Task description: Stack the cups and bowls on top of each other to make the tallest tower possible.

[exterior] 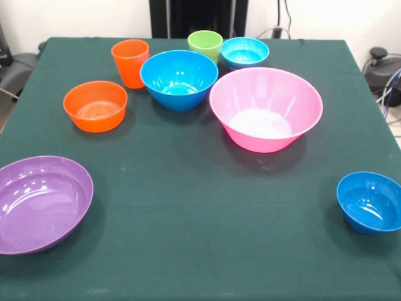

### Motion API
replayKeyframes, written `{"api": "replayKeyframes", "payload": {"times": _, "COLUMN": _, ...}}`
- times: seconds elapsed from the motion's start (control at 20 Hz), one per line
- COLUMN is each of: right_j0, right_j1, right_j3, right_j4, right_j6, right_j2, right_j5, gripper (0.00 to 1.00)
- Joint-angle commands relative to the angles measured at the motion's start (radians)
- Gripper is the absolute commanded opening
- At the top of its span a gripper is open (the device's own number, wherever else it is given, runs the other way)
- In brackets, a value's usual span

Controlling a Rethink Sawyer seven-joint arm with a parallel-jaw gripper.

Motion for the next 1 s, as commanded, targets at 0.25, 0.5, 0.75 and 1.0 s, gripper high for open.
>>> {"api": "replayKeyframes", "payload": {"times": 0.25, "right_j0": 0.002, "right_j1": 0.065, "right_j3": -0.066, "right_j4": 0.194, "right_j6": 0.135, "right_j2": -0.035, "right_j5": 0.423, "gripper": 1.00}}
{"api": "replayKeyframes", "payload": {"times": 0.5, "right_j0": 0.004, "right_j1": 0.074, "right_j3": -0.065, "right_j4": 0.191, "right_j6": 0.127, "right_j2": -0.041, "right_j5": 0.416, "gripper": 1.00}}
{"api": "replayKeyframes", "payload": {"times": 0.75, "right_j0": -0.016, "right_j1": 0.184, "right_j3": -0.060, "right_j4": 0.087, "right_j6": 0.102, "right_j2": -0.050, "right_j5": 0.272, "gripper": 1.00}}
{"api": "replayKeyframes", "payload": {"times": 1.0, "right_j0": -0.011, "right_j1": 0.278, "right_j3": -0.072, "right_j4": 0.007, "right_j6": 0.111, "right_j2": -0.083, "right_j5": 0.127, "gripper": 1.00}}
